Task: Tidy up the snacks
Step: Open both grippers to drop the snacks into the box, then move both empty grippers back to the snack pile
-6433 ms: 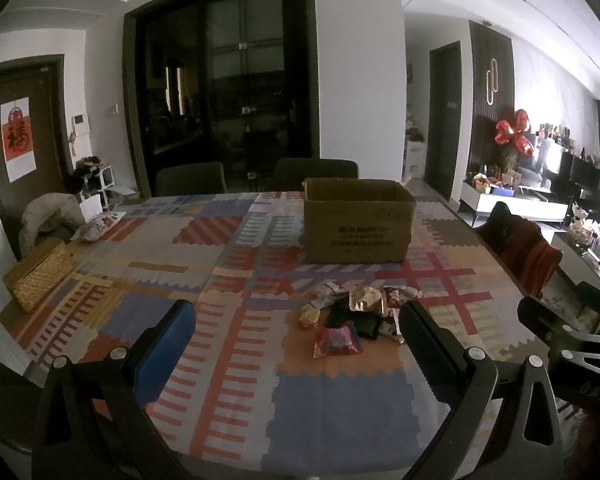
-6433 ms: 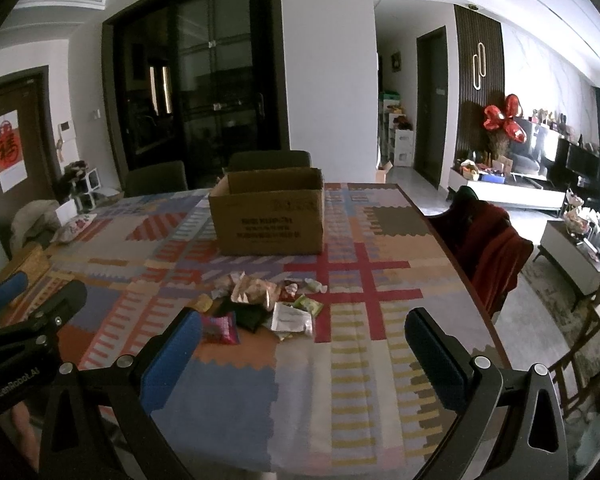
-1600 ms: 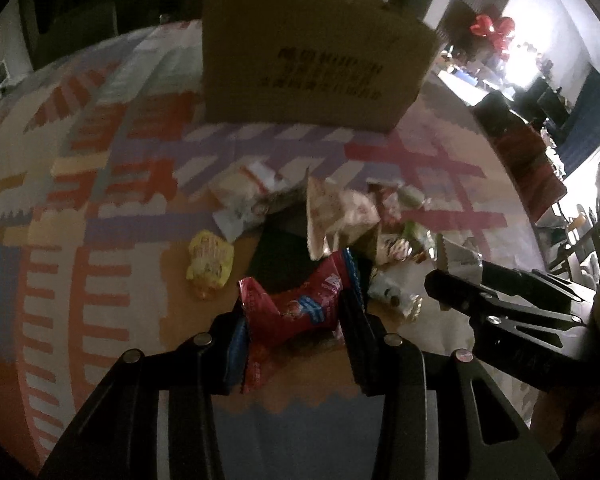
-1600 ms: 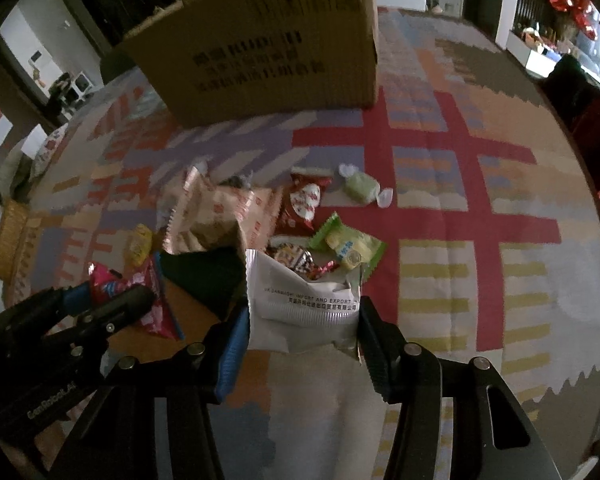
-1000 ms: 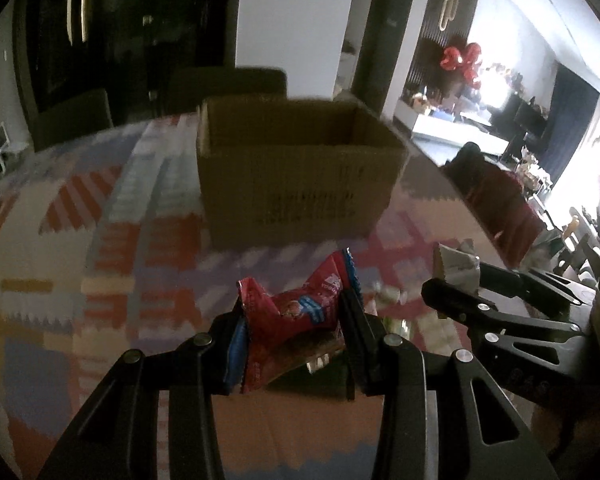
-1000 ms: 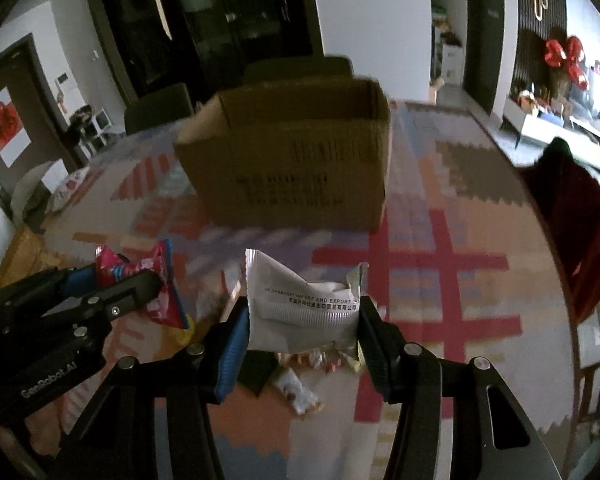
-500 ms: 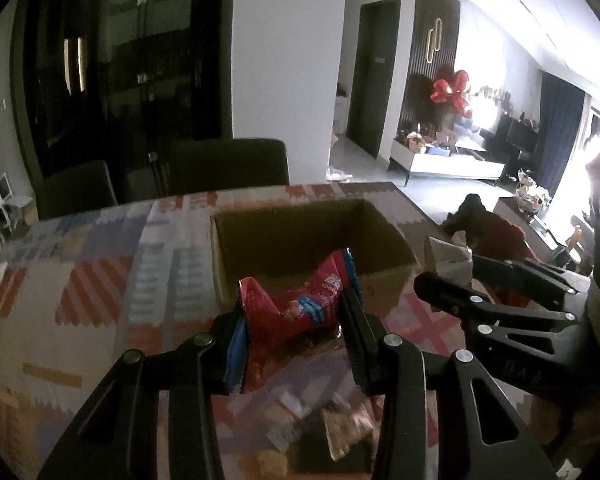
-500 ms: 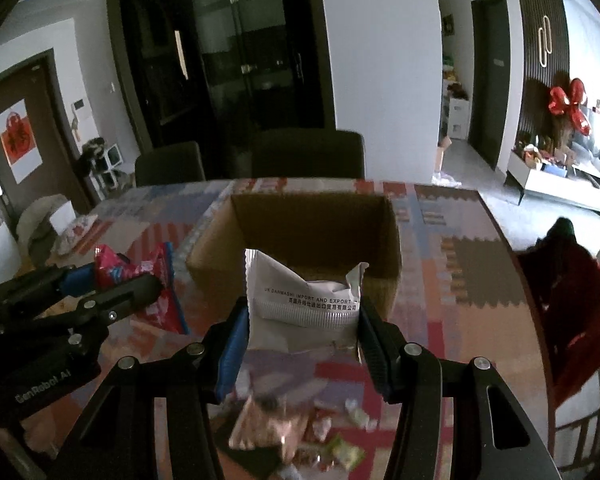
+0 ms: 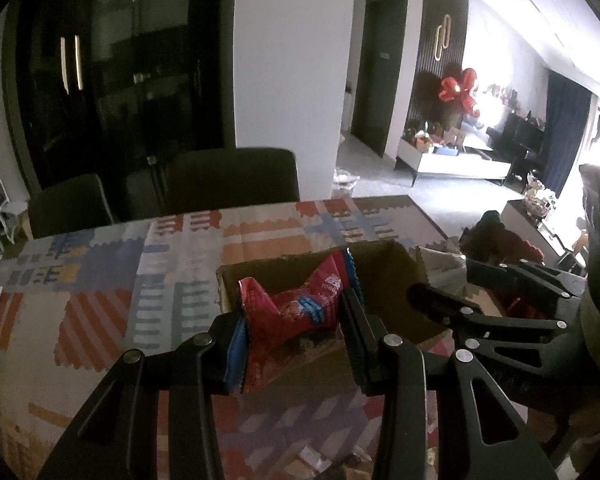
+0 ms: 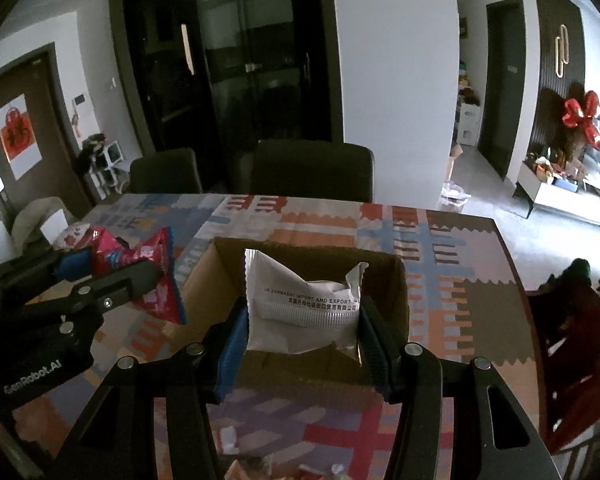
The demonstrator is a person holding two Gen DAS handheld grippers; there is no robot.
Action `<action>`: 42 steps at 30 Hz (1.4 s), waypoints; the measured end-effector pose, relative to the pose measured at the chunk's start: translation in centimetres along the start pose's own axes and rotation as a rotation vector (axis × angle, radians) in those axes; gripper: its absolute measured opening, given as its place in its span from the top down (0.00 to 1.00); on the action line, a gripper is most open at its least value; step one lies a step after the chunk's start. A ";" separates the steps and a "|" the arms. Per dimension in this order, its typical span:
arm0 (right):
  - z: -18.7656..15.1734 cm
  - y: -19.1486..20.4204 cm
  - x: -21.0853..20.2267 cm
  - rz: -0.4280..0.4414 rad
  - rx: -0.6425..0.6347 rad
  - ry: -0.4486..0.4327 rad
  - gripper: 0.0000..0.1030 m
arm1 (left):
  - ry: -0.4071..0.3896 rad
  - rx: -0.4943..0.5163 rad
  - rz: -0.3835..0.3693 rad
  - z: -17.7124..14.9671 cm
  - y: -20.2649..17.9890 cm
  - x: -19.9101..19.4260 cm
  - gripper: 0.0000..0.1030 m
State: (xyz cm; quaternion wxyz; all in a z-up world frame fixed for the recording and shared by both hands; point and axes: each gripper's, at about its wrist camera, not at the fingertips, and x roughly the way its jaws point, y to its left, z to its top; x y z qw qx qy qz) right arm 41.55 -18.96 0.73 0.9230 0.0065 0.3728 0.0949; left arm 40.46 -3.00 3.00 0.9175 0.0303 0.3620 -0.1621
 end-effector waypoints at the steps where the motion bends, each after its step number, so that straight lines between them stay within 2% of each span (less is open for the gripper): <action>1: 0.2 -0.1 0.6 0.003 0.001 0.017 0.48 | 0.014 -0.010 -0.006 0.2 0.1 0.6 0.60; 7: 1.1 -1.1 3.7 -0.002 0.011 0.076 0.48 | 0.094 -0.046 -0.021 0.8 1.0 3.9 0.58; 9: 1.2 -1.4 4.3 -0.004 0.022 0.078 0.47 | 0.108 -0.041 -0.003 0.9 1.1 4.6 0.52; 11: 1.3 -1.5 4.6 -0.015 0.023 0.083 0.40 | 0.109 -0.033 0.008 0.9 1.0 4.8 0.39; 13: 1.1 -1.6 4.7 -0.028 0.024 0.085 0.28 | 0.104 -0.026 0.020 0.9 0.9 4.6 0.37; 14: 1.2 -1.7 4.7 -0.031 0.023 0.087 0.28 | 0.099 -0.023 0.034 0.9 0.9 4.5 0.37; 21: 0.3 -2.0 3.0 -0.055 0.045 0.076 0.28 | 0.051 -0.007 0.075 0.3 0.4 1.8 0.32; 34: -1.5 -0.7 -2.9 -0.054 0.026 0.013 0.28 | -0.004 0.016 0.047 -2.0 -1.6 -3.6 0.28; 42: -4.4 -0.2 -5.8 -0.066 0.014 -0.009 0.28 | -0.022 0.029 0.024 -4.7 -3.0 -6.0 0.26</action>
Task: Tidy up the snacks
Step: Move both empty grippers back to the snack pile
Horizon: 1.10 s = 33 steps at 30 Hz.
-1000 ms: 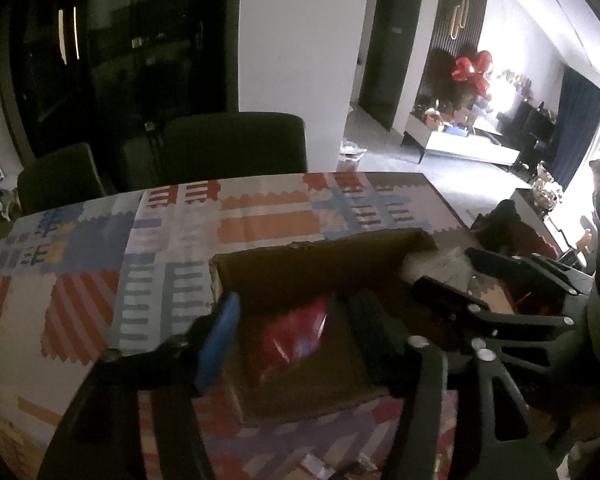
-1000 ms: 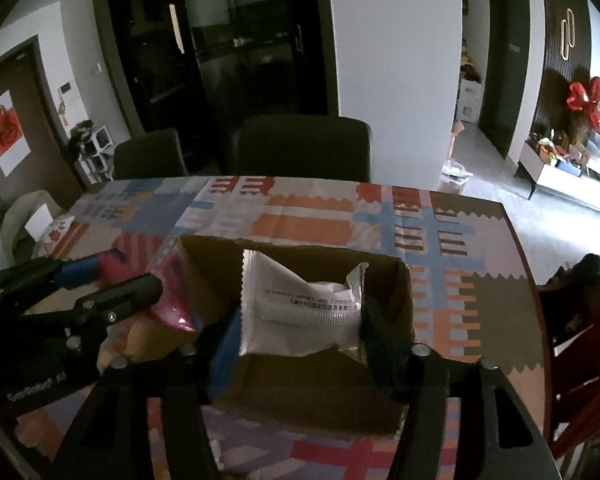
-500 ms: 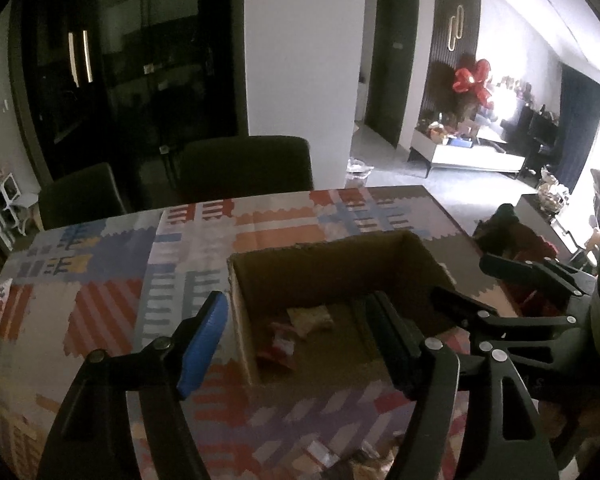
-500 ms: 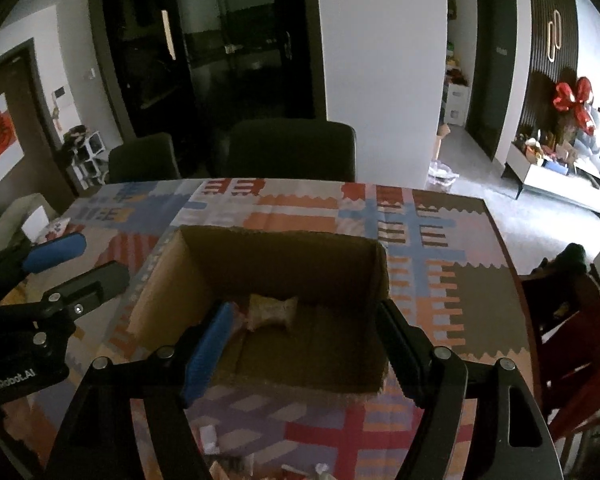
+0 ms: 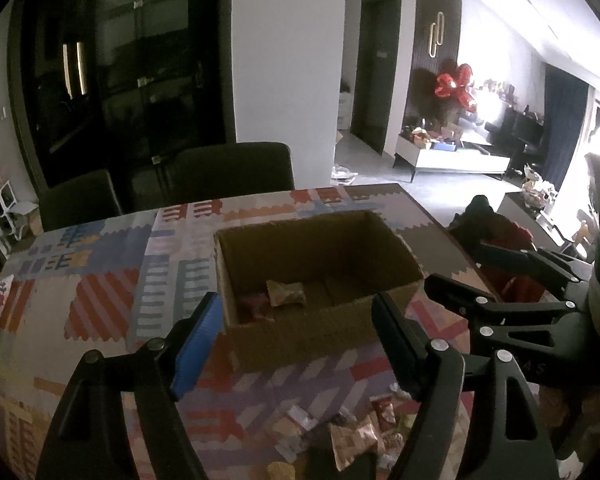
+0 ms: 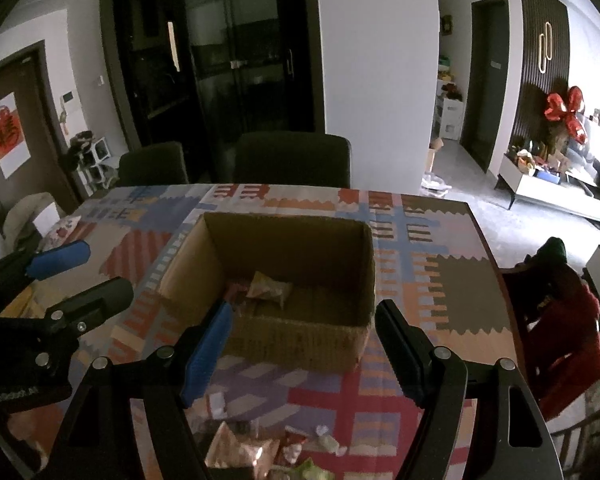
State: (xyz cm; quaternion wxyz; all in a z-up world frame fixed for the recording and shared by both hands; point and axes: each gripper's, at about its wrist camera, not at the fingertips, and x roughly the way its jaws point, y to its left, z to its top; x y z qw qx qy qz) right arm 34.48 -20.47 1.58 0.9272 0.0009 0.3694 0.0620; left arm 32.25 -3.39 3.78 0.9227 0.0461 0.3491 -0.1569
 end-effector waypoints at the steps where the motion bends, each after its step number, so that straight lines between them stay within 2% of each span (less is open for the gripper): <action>1: -0.2 0.0 -0.2 -0.001 -0.001 -0.001 0.28 | -0.001 0.001 0.001 -0.3 -0.1 -0.1 0.26; 14: -6.1 0.1 -1.0 -0.005 -0.025 0.052 0.28 | 0.052 0.010 -0.064 -6.2 -1.9 -0.6 0.23; 23: -10.2 -0.7 0.6 0.003 -0.005 0.160 0.28 | 0.120 -0.004 -0.076 -10.0 -2.9 0.9 0.23; 33: -13.6 -0.8 2.6 0.004 -0.010 0.265 0.28 | 0.239 -0.018 -0.120 -13.4 -3.3 4.0 0.24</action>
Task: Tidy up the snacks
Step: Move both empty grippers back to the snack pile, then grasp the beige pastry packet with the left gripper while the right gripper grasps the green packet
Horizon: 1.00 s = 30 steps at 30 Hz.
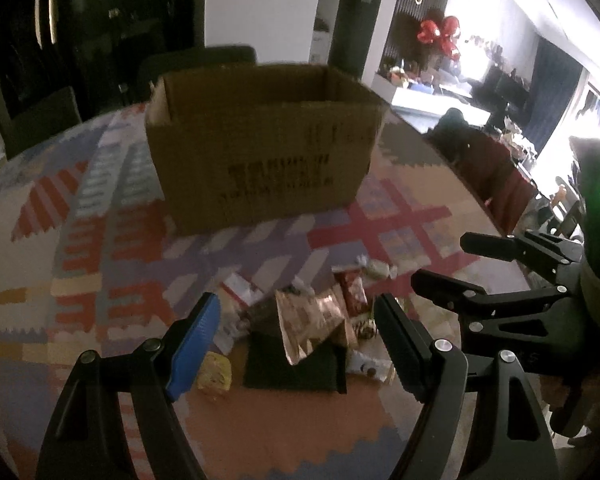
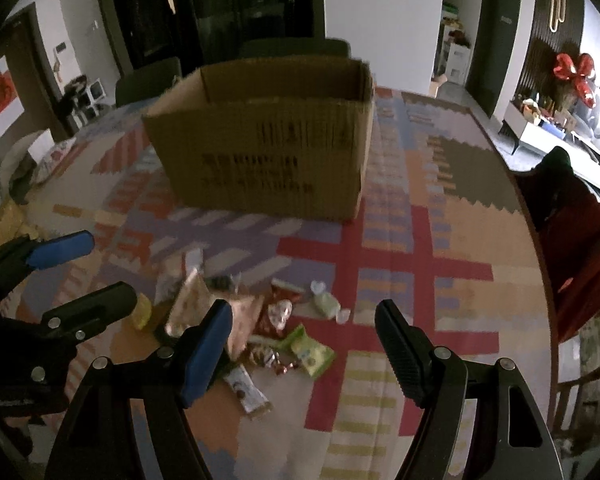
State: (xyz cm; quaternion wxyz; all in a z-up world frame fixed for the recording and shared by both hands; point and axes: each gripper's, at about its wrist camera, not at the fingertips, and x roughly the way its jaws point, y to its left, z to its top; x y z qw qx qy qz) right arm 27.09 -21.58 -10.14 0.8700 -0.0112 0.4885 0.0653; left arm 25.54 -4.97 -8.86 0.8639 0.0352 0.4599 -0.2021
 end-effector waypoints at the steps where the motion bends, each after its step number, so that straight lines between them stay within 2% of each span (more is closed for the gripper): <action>1: -0.2 0.0 0.3 0.002 0.002 0.012 0.28 | 0.013 -0.002 -0.001 -0.2 0.0 0.4 0.24; 14: -1.9 -1.0 5.0 0.014 0.011 0.150 0.28 | 0.143 -0.022 -0.028 -1.9 0.2 5.1 0.24; 30: -2.6 -1.7 8.7 0.034 0.021 0.238 0.38 | 0.206 -0.067 -0.061 -1.5 0.5 8.0 0.25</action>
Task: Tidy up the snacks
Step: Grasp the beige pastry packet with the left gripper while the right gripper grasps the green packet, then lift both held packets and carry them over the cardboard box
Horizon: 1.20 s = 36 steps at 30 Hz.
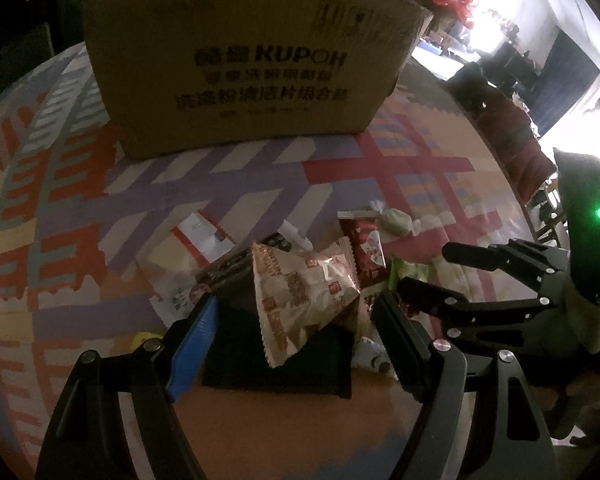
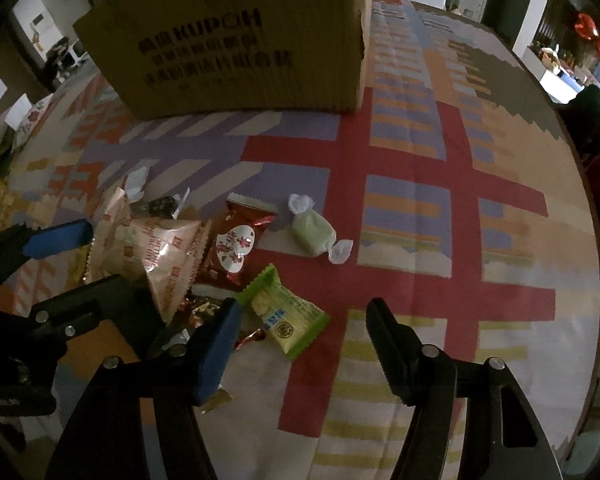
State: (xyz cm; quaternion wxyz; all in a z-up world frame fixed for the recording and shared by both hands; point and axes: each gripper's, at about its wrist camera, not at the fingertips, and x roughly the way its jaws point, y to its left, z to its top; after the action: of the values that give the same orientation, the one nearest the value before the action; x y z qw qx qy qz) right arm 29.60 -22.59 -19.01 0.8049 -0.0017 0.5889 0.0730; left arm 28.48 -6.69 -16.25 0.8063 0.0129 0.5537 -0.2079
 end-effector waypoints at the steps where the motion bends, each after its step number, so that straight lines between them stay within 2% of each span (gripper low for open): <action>1: 0.0 -0.1 0.2 0.002 0.001 0.005 0.40 | 0.003 -0.004 0.000 0.1 0.0 0.2 0.25; 6: 0.2 -0.2 0.5 0.001 -0.005 0.013 0.42 | 0.016 -0.020 -0.006 0.4 0.2 0.8 0.27; 9: 0.4 0.0 0.6 -0.011 -0.022 0.011 0.45 | 0.024 -0.022 0.001 0.4 0.4 1.0 0.32; 12: 0.4 0.1 0.7 -0.043 -0.033 0.007 0.53 | 0.032 -0.030 -0.013 0.4 0.5 1.3 0.39; 14: 0.4 0.2 0.7 -0.065 -0.046 0.005 0.62 | 0.034 -0.033 -0.031 0.4 0.5 1.4 0.51; 15: 0.4 0.2 0.7 -0.062 -0.049 0.003 0.70 | 0.034 -0.032 -0.033 0.3 0.4 1.4 0.51; 16: 0.5 0.3 0.7 -0.055 -0.048 0.003 0.73 | 0.031 -0.027 -0.031 0.3 0.3 1.3 0.51; 24: -0.2 -0.3 -0.1 -0.017 -0.007 0.000 0.75 | 0.021 -0.021 -0.034 0.2 0.0 1.0 0.56; 36: 0.2 1.7 -4.7 0.052 0.008 -0.092 0.76 | -0.044 0.005 -0.020 0.2 -0.9 -1.9 0.58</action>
State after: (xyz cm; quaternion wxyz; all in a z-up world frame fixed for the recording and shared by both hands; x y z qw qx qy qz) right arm 28.23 -21.41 -14.32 0.8290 0.0203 0.5514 0.0915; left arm 27.81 -6.94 -14.26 0.8161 0.0046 0.5354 -0.2176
